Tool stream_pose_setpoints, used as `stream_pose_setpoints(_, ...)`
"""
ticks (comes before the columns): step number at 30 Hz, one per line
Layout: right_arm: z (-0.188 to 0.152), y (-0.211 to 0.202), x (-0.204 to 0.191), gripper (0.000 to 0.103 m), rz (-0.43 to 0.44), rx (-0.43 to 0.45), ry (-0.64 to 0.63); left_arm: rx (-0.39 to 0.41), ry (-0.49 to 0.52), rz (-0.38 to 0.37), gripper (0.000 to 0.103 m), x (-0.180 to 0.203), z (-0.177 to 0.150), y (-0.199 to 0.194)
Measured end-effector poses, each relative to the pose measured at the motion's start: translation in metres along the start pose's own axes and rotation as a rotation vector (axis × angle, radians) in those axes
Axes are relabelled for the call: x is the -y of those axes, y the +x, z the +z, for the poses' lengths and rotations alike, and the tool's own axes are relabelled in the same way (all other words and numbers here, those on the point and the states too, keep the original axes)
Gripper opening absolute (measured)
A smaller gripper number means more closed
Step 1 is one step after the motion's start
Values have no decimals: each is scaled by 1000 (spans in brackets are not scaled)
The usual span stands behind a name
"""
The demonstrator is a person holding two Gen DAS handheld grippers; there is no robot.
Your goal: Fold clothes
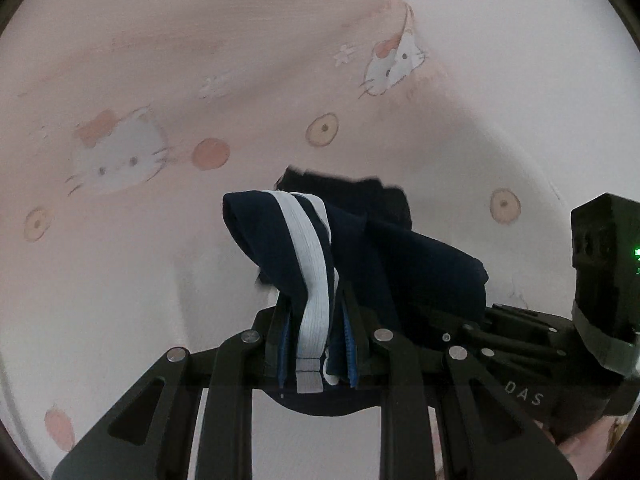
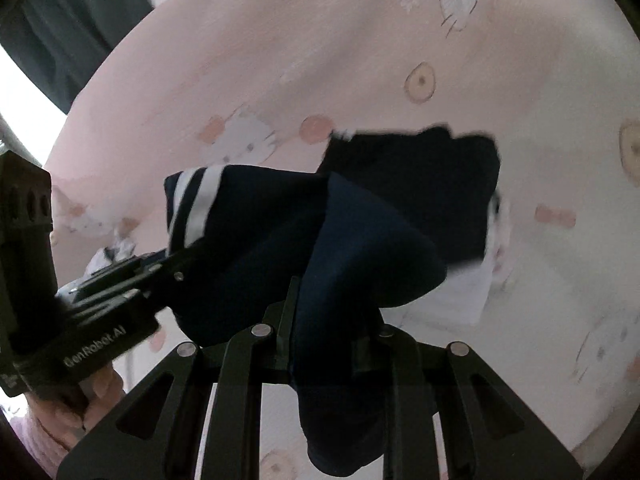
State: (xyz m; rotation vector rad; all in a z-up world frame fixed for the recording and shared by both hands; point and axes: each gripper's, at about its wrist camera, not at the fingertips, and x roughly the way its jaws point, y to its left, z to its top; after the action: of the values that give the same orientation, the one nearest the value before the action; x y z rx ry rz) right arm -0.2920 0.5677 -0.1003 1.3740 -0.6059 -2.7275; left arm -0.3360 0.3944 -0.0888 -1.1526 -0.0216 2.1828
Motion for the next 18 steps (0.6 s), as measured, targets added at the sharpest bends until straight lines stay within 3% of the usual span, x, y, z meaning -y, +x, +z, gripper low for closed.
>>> stream_pose_setpoints(5,33,18,32,18,2,46,70,13,-36,-22,22,-1,26,39)
stream_pose_setpoints(12,58,51,65,20,19,21,104,-6,-82,-26,22,-13,37,84)
stream_pose_setpoints(15,66,64,86,33,-12,9,155,-31,-95,9,22,-23,36,98)
stream_pose_setpoints(18,68,64,109,42,-2,-16,195,-65,-151,-13,36,-41,32,102)
